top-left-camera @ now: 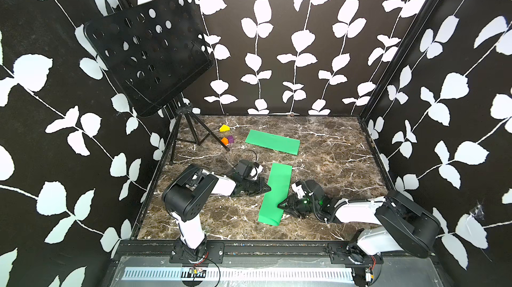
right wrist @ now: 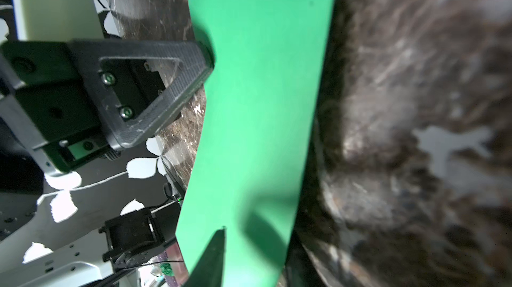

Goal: Fold the rectangular paper in half along the long edge
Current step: Fold the paper at the center of the board.

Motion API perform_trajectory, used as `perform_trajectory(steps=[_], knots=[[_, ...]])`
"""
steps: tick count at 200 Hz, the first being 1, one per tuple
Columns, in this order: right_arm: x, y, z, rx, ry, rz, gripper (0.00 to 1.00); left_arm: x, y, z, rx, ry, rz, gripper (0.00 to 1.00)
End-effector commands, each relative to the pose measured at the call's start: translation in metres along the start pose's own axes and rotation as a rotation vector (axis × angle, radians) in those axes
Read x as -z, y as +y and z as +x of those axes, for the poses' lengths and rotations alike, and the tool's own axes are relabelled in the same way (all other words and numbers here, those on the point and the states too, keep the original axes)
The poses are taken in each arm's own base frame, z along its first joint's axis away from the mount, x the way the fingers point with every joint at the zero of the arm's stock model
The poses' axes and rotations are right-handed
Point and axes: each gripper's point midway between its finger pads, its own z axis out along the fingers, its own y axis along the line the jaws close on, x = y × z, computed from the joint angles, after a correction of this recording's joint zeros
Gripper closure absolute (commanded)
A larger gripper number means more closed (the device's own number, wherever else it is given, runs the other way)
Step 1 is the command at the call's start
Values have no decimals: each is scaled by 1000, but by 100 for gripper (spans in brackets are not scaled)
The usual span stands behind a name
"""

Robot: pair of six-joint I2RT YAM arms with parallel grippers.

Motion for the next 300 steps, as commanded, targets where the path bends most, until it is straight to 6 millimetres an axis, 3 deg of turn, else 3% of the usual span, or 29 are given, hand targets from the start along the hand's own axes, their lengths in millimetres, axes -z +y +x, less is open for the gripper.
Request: perform_trajectory(steps=[1, 11, 42, 53, 60, 69, 86, 131, 150, 179, 193, 211, 227, 253, 285, 294, 300], knots=[[-1, 3, 2, -15, -8, -13, 83, 0, 85, 64, 177, 163, -298, 100], [-1, 2, 4, -38, -5, -10, 100, -1, 85, 64, 176, 164, -298, 100], [-1, -1, 6, -43, -2, -3, 100, 0, 85, 64, 177, 161, -299, 100], [-1, -2, 8, -48, 2, -3, 73, 0, 86, 65, 175, 163, -301, 100], [0, -1, 9, -48, 4, -9, 63, 0, 86, 65, 178, 163, -301, 100], [-1, 1, 10, -45, 7, -14, 57, 0, 87, 66, 177, 165, -301, 100], [-1, 2, 13, -43, 16, -15, 55, 0, 86, 65, 175, 161, -300, 100], [-2, 3, 19, -39, 21, -19, 77, -1, 86, 64, 171, 161, -299, 100], [-2, 2, 20, -37, 20, -17, 100, -1, 86, 64, 170, 163, -300, 100], [-2, 0, 23, -42, 21, -11, 100, -1, 85, 64, 167, 163, -300, 100], [-2, 0, 25, -41, 27, -15, 67, -1, 86, 64, 167, 165, -300, 100], [-4, 3, 27, -38, 33, -22, 59, -1, 86, 64, 168, 165, -301, 100], [-6, 3, 28, -36, 36, -22, 66, -1, 85, 64, 165, 166, -299, 100], [-7, 2, 31, -34, 37, -21, 100, 0, 85, 64, 158, 170, -306, 100], [-5, 0, 33, -36, 32, -19, 100, 0, 87, 65, 159, 170, -309, 100], [-5, 1, 34, -34, 33, -19, 76, 0, 86, 65, 160, 169, -308, 100], [-4, 2, 35, -31, 35, -22, 66, 0, 86, 64, 159, 167, -307, 100]])
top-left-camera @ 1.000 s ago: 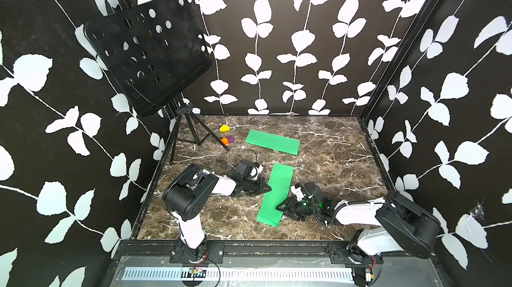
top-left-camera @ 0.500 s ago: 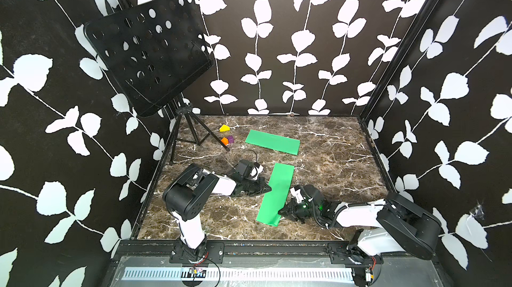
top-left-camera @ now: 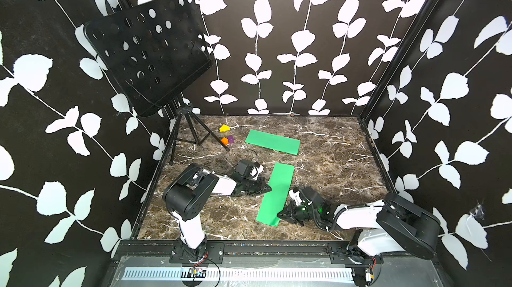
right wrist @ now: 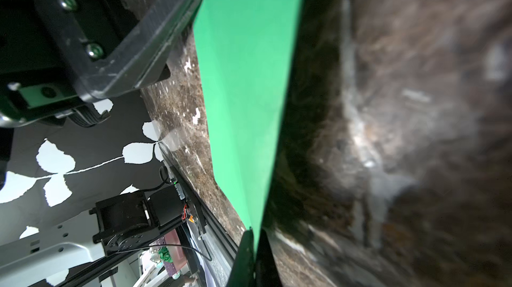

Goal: Fold the rectangular paper in half along the long edge
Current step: Fold the paper at the center of the board.

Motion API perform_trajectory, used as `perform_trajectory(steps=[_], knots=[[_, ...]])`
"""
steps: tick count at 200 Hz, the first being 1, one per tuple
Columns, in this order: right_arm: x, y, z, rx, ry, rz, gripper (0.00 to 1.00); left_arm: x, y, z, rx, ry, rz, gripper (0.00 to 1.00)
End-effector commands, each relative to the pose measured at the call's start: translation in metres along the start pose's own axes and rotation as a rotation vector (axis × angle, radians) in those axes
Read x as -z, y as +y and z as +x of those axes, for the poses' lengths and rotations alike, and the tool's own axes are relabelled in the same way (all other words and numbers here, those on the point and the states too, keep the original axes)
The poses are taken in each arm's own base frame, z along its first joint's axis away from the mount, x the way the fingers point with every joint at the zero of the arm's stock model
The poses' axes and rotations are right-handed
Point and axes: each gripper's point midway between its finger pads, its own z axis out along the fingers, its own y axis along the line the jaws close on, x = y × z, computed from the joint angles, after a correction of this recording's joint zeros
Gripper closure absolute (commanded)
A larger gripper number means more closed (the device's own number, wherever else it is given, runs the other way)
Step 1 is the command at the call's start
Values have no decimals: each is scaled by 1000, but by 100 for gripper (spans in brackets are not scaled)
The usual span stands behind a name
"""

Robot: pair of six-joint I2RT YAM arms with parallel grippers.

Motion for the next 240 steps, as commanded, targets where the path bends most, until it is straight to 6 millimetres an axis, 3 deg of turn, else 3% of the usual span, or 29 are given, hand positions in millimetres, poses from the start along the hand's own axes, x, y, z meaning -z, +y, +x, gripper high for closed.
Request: perform_trajectory(steps=[1, 11, 29, 49, 64, 99, 108, 113, 137, 149, 168, 200, 216, 240], knots=[[2, 5, 4, -34, -5, -22, 65, 1, 86, 65, 178, 160, -310, 100], [1, 7, 5, -30, 0, -26, 60, 1, 86, 64, 177, 158, -309, 100], [0, 7, 8, -28, 9, -20, 61, 1, 85, 64, 173, 161, -307, 100], [-4, 2, 11, -41, 17, -14, 79, 1, 86, 66, 170, 169, -313, 100], [-6, 0, 13, -50, 22, -14, 100, 2, 87, 67, 170, 172, -316, 100], [-8, 0, 15, -54, 29, -10, 100, 2, 86, 66, 170, 169, -313, 100], [-8, 0, 16, -53, 32, -10, 78, 3, 86, 66, 169, 171, -315, 100], [-8, 1, 17, -52, 36, -11, 72, 3, 86, 66, 167, 171, -315, 100], [-8, 3, 20, -42, 46, -21, 67, 3, 86, 66, 164, 176, -320, 100], [-8, 3, 23, -39, 50, -19, 73, 3, 86, 65, 164, 175, -321, 100], [-8, 1, 25, -40, 49, -16, 100, 3, 86, 65, 165, 176, -323, 100], [-8, -2, 28, -44, 51, -10, 100, 5, 87, 65, 163, 176, -329, 100], [-9, -1, 29, -39, 54, -12, 69, 5, 87, 66, 160, 175, -333, 100], [-11, 1, 32, -34, 69, -19, 68, 6, 87, 65, 160, 175, -334, 100]])
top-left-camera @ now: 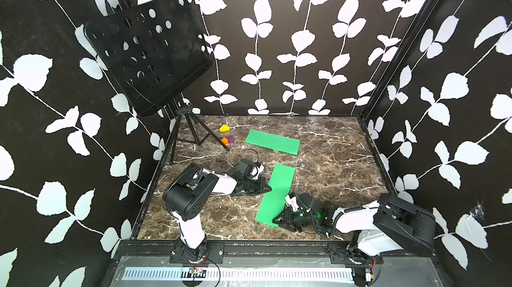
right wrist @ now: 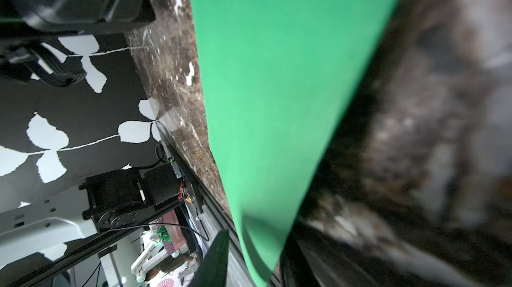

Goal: Fold the rectangular paper in half along the long edge
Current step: Fold the paper at the center of the board.

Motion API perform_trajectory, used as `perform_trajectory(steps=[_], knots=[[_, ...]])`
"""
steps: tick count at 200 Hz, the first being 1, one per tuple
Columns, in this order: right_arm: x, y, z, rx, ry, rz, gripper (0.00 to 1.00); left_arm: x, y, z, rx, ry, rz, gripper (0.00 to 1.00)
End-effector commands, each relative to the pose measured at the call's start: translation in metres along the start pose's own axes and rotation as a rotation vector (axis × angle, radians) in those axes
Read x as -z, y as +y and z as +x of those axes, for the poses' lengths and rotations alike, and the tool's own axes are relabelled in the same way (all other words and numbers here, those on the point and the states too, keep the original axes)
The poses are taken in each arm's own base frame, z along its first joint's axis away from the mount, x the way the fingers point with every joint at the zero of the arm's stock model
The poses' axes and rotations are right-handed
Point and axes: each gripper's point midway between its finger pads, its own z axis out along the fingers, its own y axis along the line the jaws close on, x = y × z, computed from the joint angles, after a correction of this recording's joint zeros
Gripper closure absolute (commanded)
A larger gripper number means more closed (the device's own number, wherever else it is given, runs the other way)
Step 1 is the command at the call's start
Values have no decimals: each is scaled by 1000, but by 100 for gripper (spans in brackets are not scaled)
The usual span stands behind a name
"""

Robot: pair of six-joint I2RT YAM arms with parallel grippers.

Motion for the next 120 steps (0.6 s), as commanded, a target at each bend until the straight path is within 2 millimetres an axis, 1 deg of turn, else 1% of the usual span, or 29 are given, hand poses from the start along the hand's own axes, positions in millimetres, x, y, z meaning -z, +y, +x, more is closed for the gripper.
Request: perform_trajectory(steps=[1, 14, 33, 43, 89, 90, 99, 104, 112, 120], knots=[[-2, -1, 3, -64, 4, -6, 68, 4, 86, 67, 177, 164, -317, 100], [-3, -1, 4, -66, 9, -6, 77, 4, 86, 67, 178, 163, -316, 100], [-3, -2, 5, -71, 13, -1, 86, 4, 86, 66, 176, 162, -315, 100], [-3, -4, 6, -74, 16, 6, 100, 5, 87, 68, 176, 165, -317, 100], [-3, -9, 6, -87, 13, 20, 100, 6, 88, 68, 178, 160, -319, 100], [-3, -9, 6, -88, 12, 21, 98, 6, 88, 68, 177, 159, -319, 100], [-1, -10, 4, -90, -1, 22, 69, 6, 86, 67, 176, 157, -315, 100], [1, -12, 4, -92, -5, 28, 58, 6, 86, 67, 176, 156, -315, 100], [4, -16, 1, -99, -21, 41, 48, 6, 85, 66, 175, 156, -314, 100], [9, -19, -2, -99, -39, 51, 44, 7, 84, 65, 172, 153, -314, 100]])
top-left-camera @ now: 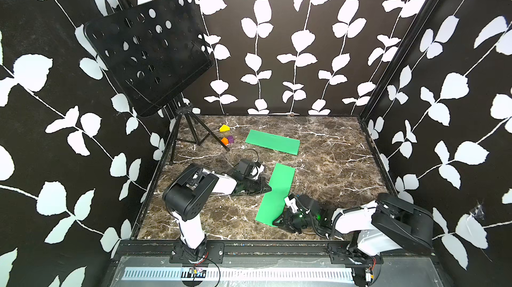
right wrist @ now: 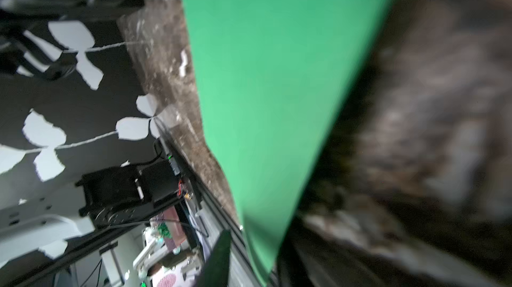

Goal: Fold the rectangular paper in half along the long edge
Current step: Fold the paper at the center of the board.

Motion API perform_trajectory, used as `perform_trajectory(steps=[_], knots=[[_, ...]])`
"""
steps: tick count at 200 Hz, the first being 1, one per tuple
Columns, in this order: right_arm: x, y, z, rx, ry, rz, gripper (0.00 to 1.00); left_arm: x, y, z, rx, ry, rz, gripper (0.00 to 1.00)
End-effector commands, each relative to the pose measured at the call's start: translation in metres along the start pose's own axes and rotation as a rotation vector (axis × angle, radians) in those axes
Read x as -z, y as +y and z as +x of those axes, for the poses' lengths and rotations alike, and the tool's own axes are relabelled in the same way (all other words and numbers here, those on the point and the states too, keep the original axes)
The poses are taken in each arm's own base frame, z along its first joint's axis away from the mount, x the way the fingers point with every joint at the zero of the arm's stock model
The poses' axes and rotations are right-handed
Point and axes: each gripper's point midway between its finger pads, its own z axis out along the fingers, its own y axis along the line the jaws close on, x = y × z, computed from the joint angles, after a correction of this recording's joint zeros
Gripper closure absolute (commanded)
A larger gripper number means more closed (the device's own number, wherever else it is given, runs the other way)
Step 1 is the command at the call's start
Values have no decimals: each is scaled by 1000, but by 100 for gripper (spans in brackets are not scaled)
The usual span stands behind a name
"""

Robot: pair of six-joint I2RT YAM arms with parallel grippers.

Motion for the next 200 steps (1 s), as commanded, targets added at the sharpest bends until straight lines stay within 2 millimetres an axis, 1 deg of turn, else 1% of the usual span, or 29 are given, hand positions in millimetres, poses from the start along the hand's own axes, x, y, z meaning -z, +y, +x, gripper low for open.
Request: perform_trajectory(steps=[1, 22, 41, 63, 64, 86, 112, 137, 151, 166, 173, 185, 193, 200], knots=[[10, -23, -7, -98, -53, 73, 43, 7, 84, 65, 180, 157, -312, 100], [29, -31, -19, -73, -114, 132, 42, 7, 78, 58, 166, 147, -306, 100], [51, -29, -35, -35, -176, 171, 42, 5, 71, 49, 155, 142, -299, 100], [75, -27, -54, 8, -243, 203, 42, -1, 62, 32, 134, 138, -285, 100], [76, -26, -54, 12, -244, 205, 42, -2, 60, 29, 131, 134, -281, 100], [91, -21, -66, 53, -281, 225, 42, -9, 48, 10, 105, 134, -264, 99], [95, -15, -75, 97, -289, 243, 43, -17, 32, -15, 75, 132, -241, 98], [98, -8, -81, 149, -292, 268, 43, -24, 18, -32, 56, 132, -213, 98], [101, -6, -87, 184, -302, 289, 43, -24, 9, -39, 45, 127, -192, 96], [102, 2, -97, 238, -314, 305, 43, -17, -3, -41, 20, 128, -168, 93], [102, 7, -102, 273, -314, 314, 43, -13, -8, -41, 11, 121, -162, 89], [104, 8, -111, 305, -306, 364, 43, -3, -17, -44, -7, 103, -161, 83], [105, 9, -116, 322, -298, 387, 43, 4, -26, -46, -17, 92, -146, 79], [105, 12, -122, 341, -297, 401, 43, 10, -38, -49, -22, 75, -111, 74]])
